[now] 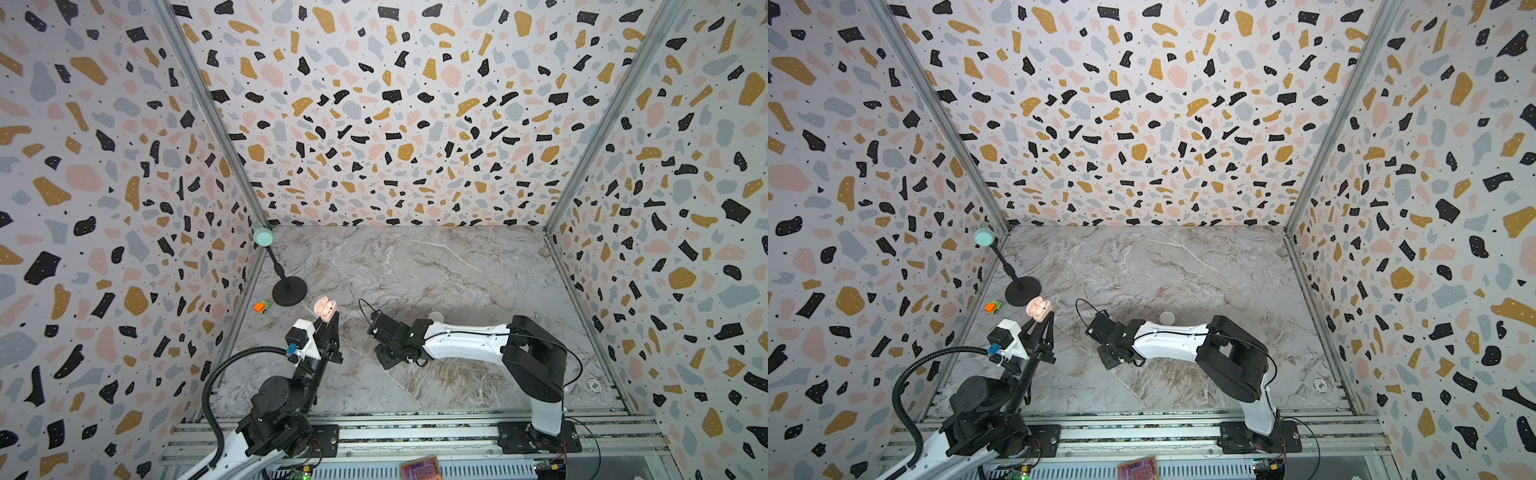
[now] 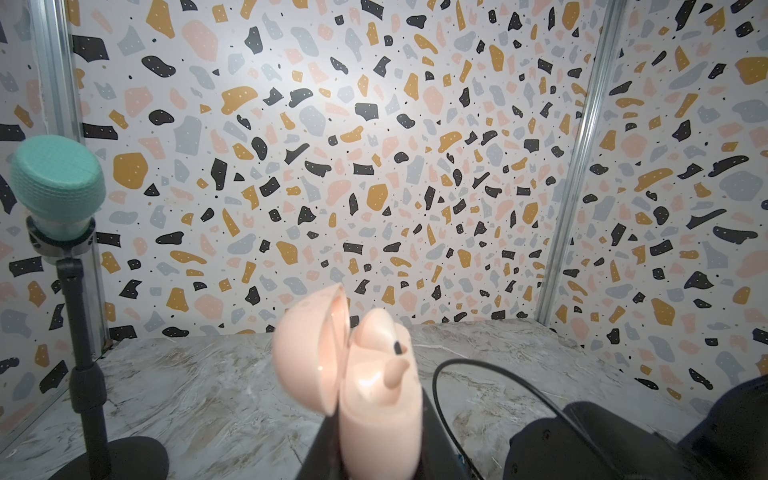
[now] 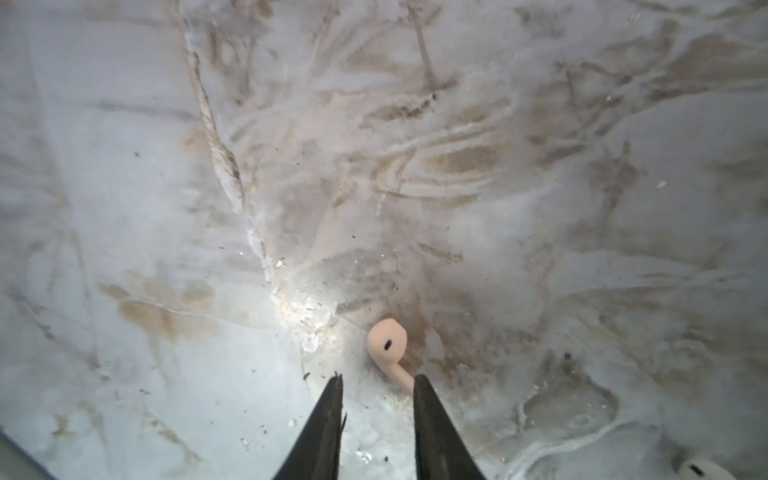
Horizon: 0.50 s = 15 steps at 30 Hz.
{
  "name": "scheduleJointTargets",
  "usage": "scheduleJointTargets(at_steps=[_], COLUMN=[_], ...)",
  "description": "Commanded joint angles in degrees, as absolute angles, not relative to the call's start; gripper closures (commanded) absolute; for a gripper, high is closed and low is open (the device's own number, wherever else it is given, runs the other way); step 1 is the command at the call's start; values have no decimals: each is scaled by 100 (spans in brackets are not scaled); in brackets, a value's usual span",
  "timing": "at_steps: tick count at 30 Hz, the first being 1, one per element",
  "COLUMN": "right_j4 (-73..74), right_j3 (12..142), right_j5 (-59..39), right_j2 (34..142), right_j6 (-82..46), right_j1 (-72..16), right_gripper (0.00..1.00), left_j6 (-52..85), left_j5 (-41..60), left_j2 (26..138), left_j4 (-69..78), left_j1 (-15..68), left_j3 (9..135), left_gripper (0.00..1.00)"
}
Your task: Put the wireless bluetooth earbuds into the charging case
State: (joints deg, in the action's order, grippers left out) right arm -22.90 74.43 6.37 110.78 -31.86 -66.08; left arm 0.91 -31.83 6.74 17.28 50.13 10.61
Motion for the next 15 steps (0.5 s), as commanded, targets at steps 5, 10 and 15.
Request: scheduleJointTargets(at_steps=[5,10,15], right_j4=[-2642,-2613,-2618], right_j3=[7682,7725,7777], right_j5=[978,1017,1097], right_j2=[11157,11200,11263], right_j6=[-3004,-2933,-2832], right_j1=[-6668,-6669,-6679], right_gripper=[72,74,74], left_j6=[84,81,79], left_j5=[-3173,-3173,-3157], left_j2=[657,667,669], left_j4=[2092,2092,2101], left_j1=[4966,4964,4959], left_j3=[1002,1002,1005], left_gripper=[100,100,100])
